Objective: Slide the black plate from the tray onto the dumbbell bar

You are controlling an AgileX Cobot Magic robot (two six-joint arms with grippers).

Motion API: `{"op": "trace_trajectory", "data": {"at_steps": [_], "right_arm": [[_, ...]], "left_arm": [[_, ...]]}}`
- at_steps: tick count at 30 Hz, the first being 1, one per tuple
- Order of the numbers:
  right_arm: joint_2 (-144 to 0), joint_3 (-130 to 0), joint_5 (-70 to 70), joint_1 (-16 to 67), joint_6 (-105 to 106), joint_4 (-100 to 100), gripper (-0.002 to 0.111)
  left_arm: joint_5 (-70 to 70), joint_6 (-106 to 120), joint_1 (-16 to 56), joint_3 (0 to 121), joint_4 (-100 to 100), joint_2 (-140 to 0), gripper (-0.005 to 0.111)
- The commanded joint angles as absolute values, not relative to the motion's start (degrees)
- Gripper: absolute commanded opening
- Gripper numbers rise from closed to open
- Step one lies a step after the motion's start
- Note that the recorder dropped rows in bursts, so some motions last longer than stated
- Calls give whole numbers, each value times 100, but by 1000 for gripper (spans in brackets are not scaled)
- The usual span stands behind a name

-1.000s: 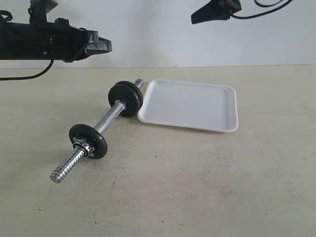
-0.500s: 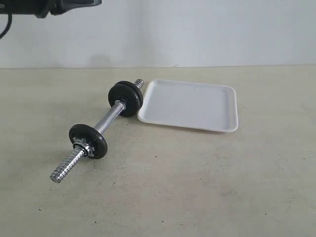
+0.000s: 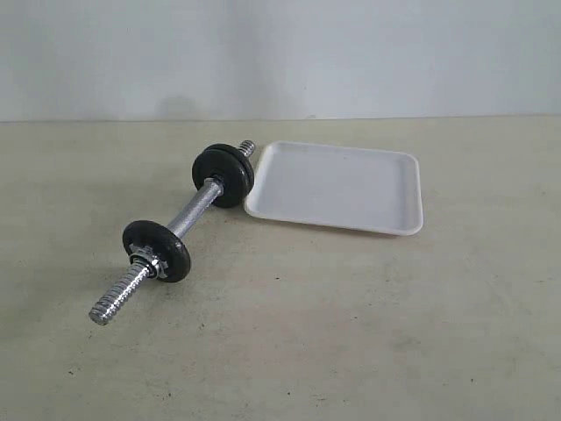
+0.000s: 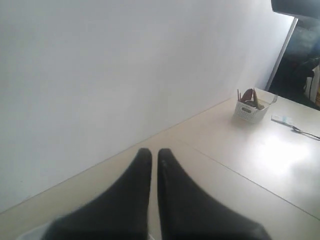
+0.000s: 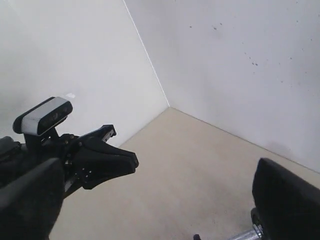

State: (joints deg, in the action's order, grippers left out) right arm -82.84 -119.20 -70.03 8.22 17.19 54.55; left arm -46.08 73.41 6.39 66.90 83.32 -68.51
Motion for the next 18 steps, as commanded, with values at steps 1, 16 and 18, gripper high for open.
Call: {"op": "trace_trajectory", "data": {"at_steps": [1, 16, 18], "right_arm": [[-7901, -11953, -6996, 800, 1514, 5457, 92], [-6452, -11928, -6996, 800, 1099, 5661, 79], [-6194, -11928, -6996, 800, 1037, 5635, 49]], "left_arm": [[-4711, 6987, 655, 6704, 8252, -6460, 4], [-4828, 6943, 655, 6692, 8106, -4549, 4], [-4841, 6784, 655, 6692, 7956, -4257, 4]]}}
